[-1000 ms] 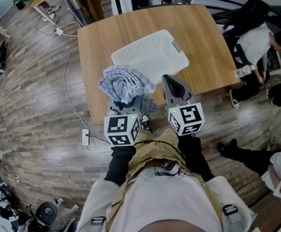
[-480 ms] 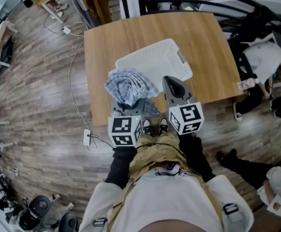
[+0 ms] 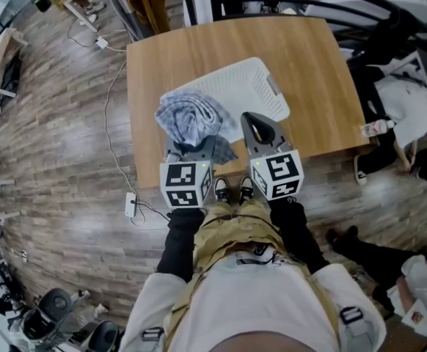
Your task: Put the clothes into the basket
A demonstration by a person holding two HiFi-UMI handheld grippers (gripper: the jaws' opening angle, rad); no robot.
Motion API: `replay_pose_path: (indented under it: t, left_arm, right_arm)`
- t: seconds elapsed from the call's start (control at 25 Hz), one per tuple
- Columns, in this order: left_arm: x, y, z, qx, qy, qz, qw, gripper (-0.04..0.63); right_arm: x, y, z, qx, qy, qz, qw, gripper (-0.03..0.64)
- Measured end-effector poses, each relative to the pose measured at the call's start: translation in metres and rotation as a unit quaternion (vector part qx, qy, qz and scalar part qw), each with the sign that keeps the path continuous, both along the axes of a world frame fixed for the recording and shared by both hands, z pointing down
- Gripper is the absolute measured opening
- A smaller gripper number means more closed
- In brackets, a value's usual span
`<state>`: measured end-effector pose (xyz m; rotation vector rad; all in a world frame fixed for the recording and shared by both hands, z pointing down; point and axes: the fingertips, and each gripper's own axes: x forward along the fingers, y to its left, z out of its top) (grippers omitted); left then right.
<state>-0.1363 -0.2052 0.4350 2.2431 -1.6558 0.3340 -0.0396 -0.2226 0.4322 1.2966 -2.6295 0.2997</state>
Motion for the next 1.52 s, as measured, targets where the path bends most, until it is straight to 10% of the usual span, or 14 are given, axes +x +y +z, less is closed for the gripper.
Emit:
replay_pose_path:
  t: [0.4, 0.96, 1.52]
  left_arm:
    - [0.001, -0.034, 0.020, 0.001, -0.030, 0.014, 0.9995, 0.219]
    - [0.015, -0.079, 0.082, -0.032, -0.163, 0.095, 0.9815, 0.219]
    - [0.048, -0.098, 0.184, -0.175, -0.287, 0.258, 0.9058, 0.219]
  right_arm:
    - [0.016, -0.025, 0.029, -0.027, 0.011, 0.011, 1.000, 0.021]
    - [0.032, -0.059, 0.073, -0.078, 0.022, 0.024, 0.996, 0.021]
    - [0.067, -0.110, 0.106, -0.113, 0.029, 0.065, 0.991, 0.021]
